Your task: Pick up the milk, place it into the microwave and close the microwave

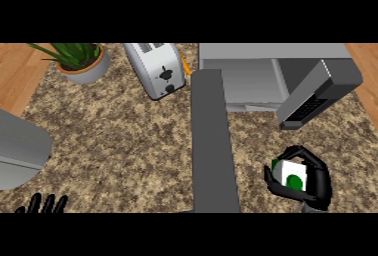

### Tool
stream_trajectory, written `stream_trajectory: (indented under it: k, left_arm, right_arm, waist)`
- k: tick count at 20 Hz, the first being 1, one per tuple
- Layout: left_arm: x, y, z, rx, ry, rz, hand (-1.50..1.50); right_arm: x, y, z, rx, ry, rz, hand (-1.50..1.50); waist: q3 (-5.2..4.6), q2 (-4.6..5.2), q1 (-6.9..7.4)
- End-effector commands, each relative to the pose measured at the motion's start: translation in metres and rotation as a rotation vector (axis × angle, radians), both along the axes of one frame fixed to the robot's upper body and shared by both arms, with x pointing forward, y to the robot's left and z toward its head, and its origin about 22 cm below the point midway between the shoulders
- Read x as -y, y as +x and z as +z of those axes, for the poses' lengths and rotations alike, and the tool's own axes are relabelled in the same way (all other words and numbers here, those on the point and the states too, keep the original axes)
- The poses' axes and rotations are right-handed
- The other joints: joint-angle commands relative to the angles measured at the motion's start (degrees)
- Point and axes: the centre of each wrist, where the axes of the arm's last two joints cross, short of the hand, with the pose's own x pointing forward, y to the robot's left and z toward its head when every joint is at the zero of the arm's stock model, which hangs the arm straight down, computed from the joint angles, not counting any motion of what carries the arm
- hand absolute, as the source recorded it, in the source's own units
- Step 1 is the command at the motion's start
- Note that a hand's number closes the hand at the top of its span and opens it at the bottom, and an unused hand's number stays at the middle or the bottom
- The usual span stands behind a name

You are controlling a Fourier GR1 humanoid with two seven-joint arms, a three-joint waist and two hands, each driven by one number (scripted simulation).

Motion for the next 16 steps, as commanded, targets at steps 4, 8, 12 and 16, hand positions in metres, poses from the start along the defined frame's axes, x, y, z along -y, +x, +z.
stream_trajectory:
  k: [4, 8, 12, 16]
  left_arm:
    - [-0.010, -0.001, -0.009, 0.005, -0.006, 0.006, -1.50]
    - [-0.012, -0.014, -0.011, -0.015, -0.016, 0.010, -1.50]
    - [-0.012, -0.023, -0.017, -0.003, 0.005, 0.010, -1.50]
    - [-0.011, -0.006, -0.013, 0.006, -0.008, 0.041, -1.50]
  right_arm:
    - [-0.018, -0.014, 0.043, 0.036, 0.226, 0.134, 1.50]
    - [-0.049, -0.013, 0.058, 0.043, 0.222, 0.110, 1.50]
    - [-0.076, 0.008, 0.055, 0.042, 0.120, 0.072, 1.50]
    - [-0.077, 0.040, 0.066, 0.010, 0.095, 0.063, 1.50]
  waist:
    - [0.02, 0.10, 0.24]
    - [0.07, 0.25, 0.75]
    - [0.08, 0.28, 1.09]
    - [0.08, 0.34, 0.98]
